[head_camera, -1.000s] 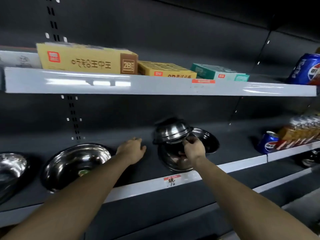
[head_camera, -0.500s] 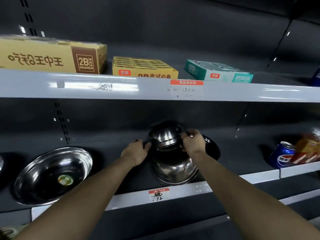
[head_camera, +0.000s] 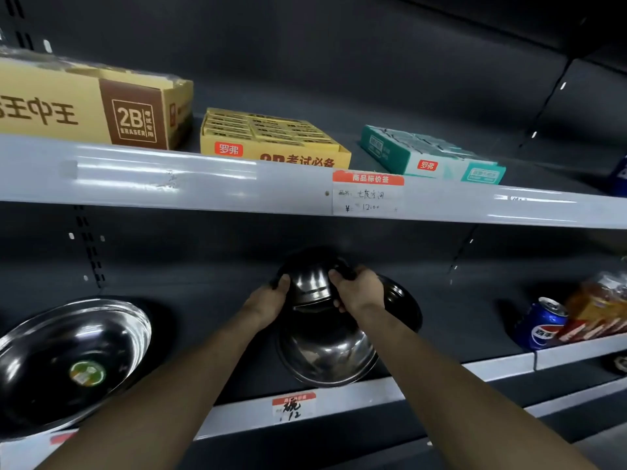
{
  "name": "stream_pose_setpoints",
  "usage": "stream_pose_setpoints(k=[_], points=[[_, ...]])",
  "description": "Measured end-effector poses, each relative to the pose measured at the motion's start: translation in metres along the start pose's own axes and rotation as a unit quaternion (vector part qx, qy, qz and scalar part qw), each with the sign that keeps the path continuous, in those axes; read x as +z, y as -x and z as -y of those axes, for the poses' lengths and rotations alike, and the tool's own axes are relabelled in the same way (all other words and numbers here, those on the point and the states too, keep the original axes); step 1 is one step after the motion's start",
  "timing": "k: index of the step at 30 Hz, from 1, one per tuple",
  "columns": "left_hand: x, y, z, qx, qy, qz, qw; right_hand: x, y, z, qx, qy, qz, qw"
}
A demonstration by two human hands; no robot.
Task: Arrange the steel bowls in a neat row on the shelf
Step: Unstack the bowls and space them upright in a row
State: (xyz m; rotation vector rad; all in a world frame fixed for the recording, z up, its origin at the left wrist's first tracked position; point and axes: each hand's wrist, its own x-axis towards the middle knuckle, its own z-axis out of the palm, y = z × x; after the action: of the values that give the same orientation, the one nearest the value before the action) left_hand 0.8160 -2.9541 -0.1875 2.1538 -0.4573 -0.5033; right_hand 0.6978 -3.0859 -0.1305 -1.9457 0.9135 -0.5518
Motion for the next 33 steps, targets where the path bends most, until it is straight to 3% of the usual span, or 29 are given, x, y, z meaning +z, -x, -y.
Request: stream_pose_setpoints(k=[10, 19, 24, 28, 33], points=[[-0.007, 0.015, 0.001, -0.015, 0.121, -0.048, 0.991, 0.005, 0.010, 0.008, -0.058, 0.040, -0.018, 0.997], [-0.035, 0.044, 0.018, -0.001, 0.275, -0.173, 0.946, 0.011, 0.042, 0.023, -0.177, 0.008, 0.008, 0.984], [-0.056, 0.060, 0.023, 0.014, 0.354, -0.229, 0.907, 0.019, 0.057, 0.026, -0.228, -0.022, 0.072, 0.971], [-0.076, 0.073, 0.028, -0.002, 0.420, -0.235, 0.876, 0.027, 0.075, 0.021, -0.269, -0.019, 0.075, 0.960], [-0.094, 0.088, 0.044, -0.014, 0.449, -0.193, 0.872, 0.037, 0.095, 0.017, -0.235, -0.136, 0.032, 0.962]])
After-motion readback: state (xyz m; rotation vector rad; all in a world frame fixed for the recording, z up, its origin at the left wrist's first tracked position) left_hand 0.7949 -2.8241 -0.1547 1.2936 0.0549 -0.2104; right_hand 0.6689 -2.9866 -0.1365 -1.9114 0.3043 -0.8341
